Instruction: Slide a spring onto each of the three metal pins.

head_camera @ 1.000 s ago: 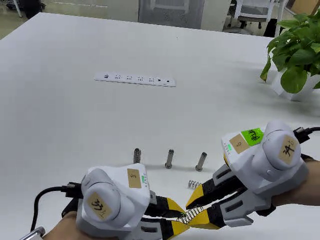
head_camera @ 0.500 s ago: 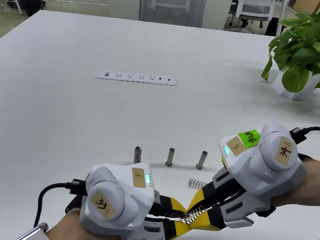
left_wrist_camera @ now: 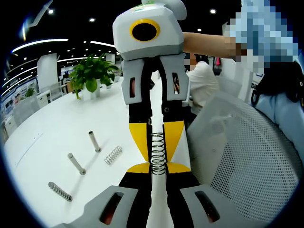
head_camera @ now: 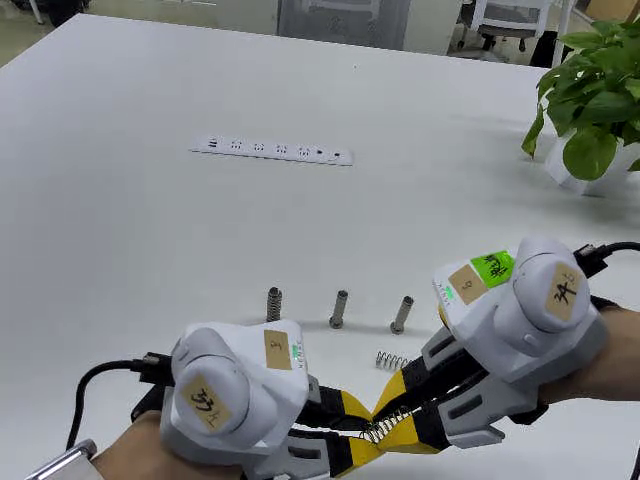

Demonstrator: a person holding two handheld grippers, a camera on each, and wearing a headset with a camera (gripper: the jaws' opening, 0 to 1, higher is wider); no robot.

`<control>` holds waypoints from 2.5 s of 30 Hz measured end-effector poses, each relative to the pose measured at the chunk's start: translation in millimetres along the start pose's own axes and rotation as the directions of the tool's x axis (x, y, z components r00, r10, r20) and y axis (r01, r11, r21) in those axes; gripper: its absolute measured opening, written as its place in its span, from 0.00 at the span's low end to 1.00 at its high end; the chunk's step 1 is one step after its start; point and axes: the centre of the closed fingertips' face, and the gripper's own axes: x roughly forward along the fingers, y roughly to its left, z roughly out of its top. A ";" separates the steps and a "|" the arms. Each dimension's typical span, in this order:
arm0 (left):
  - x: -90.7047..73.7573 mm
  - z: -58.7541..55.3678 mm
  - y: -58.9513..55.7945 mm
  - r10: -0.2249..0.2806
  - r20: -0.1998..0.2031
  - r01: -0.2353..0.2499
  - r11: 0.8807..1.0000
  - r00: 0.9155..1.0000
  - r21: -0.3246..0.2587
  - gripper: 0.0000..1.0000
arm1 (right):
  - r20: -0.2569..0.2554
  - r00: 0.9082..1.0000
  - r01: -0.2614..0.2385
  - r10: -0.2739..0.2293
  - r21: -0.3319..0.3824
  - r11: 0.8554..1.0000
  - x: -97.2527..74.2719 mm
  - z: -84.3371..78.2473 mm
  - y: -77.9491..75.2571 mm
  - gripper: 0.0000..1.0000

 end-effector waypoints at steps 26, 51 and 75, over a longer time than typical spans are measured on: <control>-27.6 -28.7 51.4 0.264 -0.019 -0.262 0.943 0.964 -0.206 0.49 | -0.020 0.998 0.054 -0.055 -0.022 0.998 0.2 -5.7 -16.2 0.12; -69.2 -42.8 85.5 0.498 0.012 -0.458 0.806 0.867 -0.375 1.00 | -0.172 0.981 0.085 -0.093 -0.056 0.995 -4.3 -30.7 -44.3 0.12; -74.9 -42.9 89.1 0.508 0.026 -0.460 0.799 0.861 -0.386 1.00 | -0.232 0.954 0.148 -0.192 -0.194 0.970 -22.6 17.6 -121.4 0.12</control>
